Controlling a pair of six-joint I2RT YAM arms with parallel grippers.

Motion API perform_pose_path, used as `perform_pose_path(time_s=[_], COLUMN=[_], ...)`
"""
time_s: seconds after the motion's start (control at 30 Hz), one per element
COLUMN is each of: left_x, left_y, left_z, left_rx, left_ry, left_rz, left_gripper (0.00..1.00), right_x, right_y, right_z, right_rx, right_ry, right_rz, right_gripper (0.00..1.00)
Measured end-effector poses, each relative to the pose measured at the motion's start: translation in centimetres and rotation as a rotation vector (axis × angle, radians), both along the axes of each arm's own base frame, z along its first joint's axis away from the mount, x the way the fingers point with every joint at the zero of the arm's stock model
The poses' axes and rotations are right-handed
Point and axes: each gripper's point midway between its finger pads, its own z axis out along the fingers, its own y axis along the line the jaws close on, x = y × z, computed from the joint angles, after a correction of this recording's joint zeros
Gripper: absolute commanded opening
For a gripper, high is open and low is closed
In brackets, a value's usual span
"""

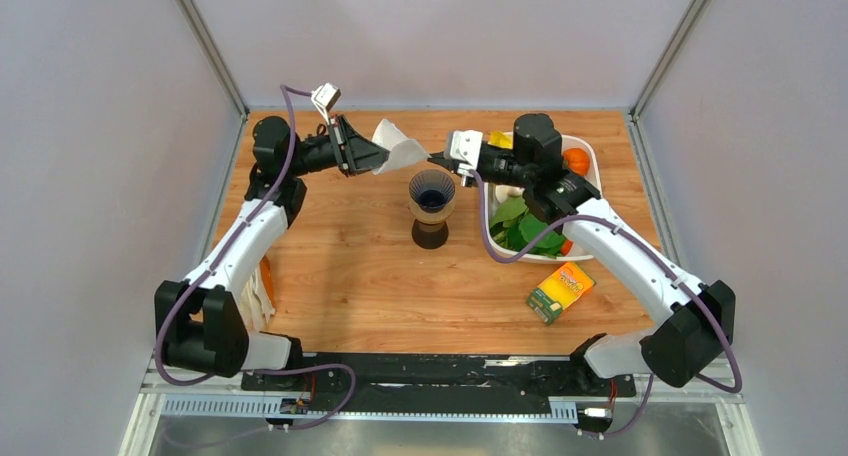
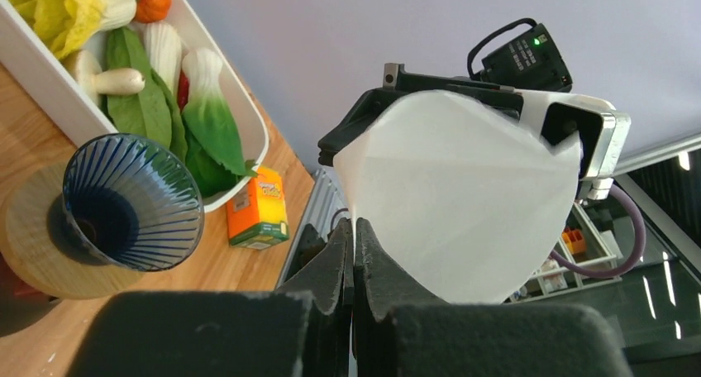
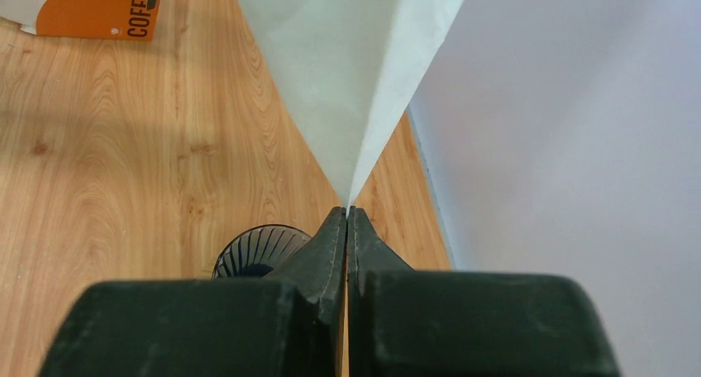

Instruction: Place the coffee filter in the dripper

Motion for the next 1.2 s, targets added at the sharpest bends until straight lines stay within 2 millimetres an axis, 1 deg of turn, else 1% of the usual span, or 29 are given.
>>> perform_pose_path(time_s=[0.1,0.2,0.23,0.27,0.3,0.33,0.37,0.43,0.47,0.57,0.63,0.67,0.7,0.73,0.77,0.8,0.87,0.9,0.97,1.0,1.1,1.13,1.17,1.2], left_x=[-0.2,-0.5,-0.6,-0.7,-0.7,-0.8,-0.8,-0.7,-0.7,-0.7,-0.8,-0.9,-0.9,-1.0,-1.0,-1.0,-1.0,-0.9,-0.9,-0.9,-0.9,-0.9,-0.9,-1.0], left_y=[0.1,0.2,0.3,0.3,0.3,0.3,0.3,0.3,0.2,-0.1,-0.5,-0.8,-0.9,-1.0,-1.2,-1.2,-1.3,-1.3,-1.3,-1.3,-1.3,-1.2,-1.1,-1.0], left_z=[-0.7,-0.8,-0.8,-0.8,-0.8,-0.9,-0.9,-1.0,-1.1,-1.0,-0.8,-0.6,-0.5,-0.4,-0.3,-0.3,-0.5,-0.5,-0.6,-0.6,-0.6,-0.6,-0.6,-0.7], left_rx=[0.05,0.087,0.097,0.108,0.116,0.126,0.134,0.145,0.15,0.162,0.165,0.165,0.165,0.166,0.166,0.166,0.17,0.17,0.173,0.173,0.176,0.177,0.179,0.18], left_ry=[-0.013,-0.04,-0.051,-0.064,-0.074,-0.086,-0.098,-0.109,-0.112,-0.127,-0.146,-0.156,-0.162,-0.17,-0.176,-0.174,-0.182,-0.18,-0.185,-0.186,-0.195,-0.201,-0.207,-0.215], left_rz=[0.013,0.017,0.018,0.018,0.019,0.021,0.022,0.03,0.032,0.036,0.033,0.03,0.03,0.029,0.027,0.026,0.024,0.025,0.025,0.024,0.021,0.021,0.018,0.012], left_gripper=[0.0,0.0,0.02,0.07,0.19,0.24,0.33,0.42,0.46,0.48,0.44,0.37,0.32,0.23,0.17,0.07,0.01,0.01,0.0,0.0,0.0,0.0,0.0,0.0], right_x=[-0.1,-0.4,-0.5,-0.6,-0.6,-0.7,-0.7,-0.6,-0.6,-0.5,-0.6,-0.6,-0.6,-0.6,-0.6,-0.6,-0.7,-0.7,-0.8,-0.8,-1.1,-1.3,-1.5,-1.7], right_y=[-0.1,-0.1,-0.1,-0.1,0.0,0.0,0.0,-0.1,-0.1,0.0,0.1,0.1,0.2,0.2,0.3,0.3,0.3,0.3,0.3,0.3,0.1,0.0,-0.1,-0.2], right_z=[-0.4,-0.7,-0.7,-0.7,-0.7,-0.6,-0.5,-0.5,-0.5,-0.5,-0.6,-0.7,-0.7,-0.7,-0.8,-0.8,-0.8,-0.8,-0.9,-1.0,-1.1,-1.1,-1.0,-0.9], right_rx=[-0.012,-0.023,-0.024,-0.025,-0.026,-0.027,-0.027,-0.029,-0.03,-0.031,-0.031,-0.03,-0.03,-0.029,-0.03,-0.031,-0.029,-0.029,-0.027,-0.025,-0.029,-0.033,-0.037,-0.038], right_ry=[0.009,0.011,0.01,0.009,0.009,0.007,0.005,0.007,0.008,0.018,0.024,0.029,0.033,0.034,0.037,0.039,0.044,0.047,0.057,0.072,0.115,0.131,0.149,0.168], right_rz=[0.01,0.027,0.032,0.035,0.039,0.042,0.044,0.044,0.044,0.052,0.059,0.063,0.066,0.067,0.068,0.069,0.073,0.073,0.072,0.071,0.071,0.073,0.076,0.079], right_gripper=[0.0,0.0,0.0,0.0,0.0,0.0,0.0,0.0,0.0,0.0,0.0,0.0,0.0,0.0,0.0,0.0,0.0,0.07,0.5,0.63,0.91,0.97,1.0,1.0])
